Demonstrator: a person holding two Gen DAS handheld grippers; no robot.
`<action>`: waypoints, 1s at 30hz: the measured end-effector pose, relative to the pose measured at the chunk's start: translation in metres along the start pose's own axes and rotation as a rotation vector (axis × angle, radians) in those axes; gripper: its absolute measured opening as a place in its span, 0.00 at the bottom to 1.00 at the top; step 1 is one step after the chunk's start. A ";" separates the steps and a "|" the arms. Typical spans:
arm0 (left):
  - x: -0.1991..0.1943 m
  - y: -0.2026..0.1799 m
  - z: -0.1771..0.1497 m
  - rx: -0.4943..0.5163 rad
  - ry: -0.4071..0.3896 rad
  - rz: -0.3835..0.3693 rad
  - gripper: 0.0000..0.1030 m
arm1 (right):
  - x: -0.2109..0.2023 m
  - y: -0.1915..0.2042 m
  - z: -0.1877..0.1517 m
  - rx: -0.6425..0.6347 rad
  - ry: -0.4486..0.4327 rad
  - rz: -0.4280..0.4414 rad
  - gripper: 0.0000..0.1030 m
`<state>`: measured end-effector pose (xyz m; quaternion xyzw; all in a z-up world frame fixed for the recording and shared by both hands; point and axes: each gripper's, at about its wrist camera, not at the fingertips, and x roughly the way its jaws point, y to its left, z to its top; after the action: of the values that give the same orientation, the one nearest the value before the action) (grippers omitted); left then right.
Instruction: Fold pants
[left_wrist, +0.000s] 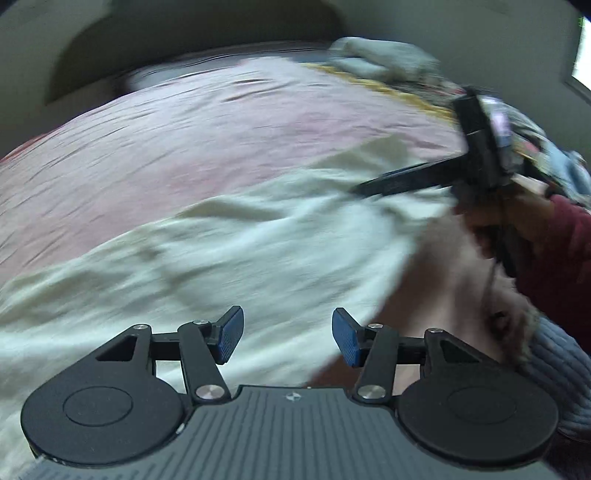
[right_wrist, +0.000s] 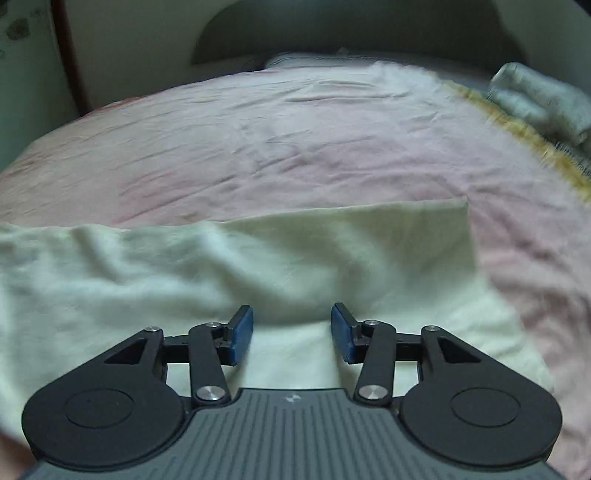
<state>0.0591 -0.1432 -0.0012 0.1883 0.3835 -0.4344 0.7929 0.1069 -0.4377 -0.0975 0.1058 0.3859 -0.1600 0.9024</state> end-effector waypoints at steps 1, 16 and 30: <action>-0.004 0.011 -0.002 -0.027 0.004 0.025 0.56 | -0.001 0.000 0.007 0.041 0.003 -0.069 0.47; 0.039 0.113 0.014 -0.269 0.080 0.311 0.59 | 0.022 0.155 0.041 -0.288 0.043 0.187 0.58; -0.061 0.147 -0.063 -0.431 -0.011 0.545 0.71 | -0.037 0.227 -0.003 -0.419 0.014 0.468 0.66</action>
<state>0.1333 0.0105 0.0010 0.1097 0.3978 -0.1167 0.9034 0.1647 -0.2188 -0.0571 0.0044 0.3821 0.1357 0.9141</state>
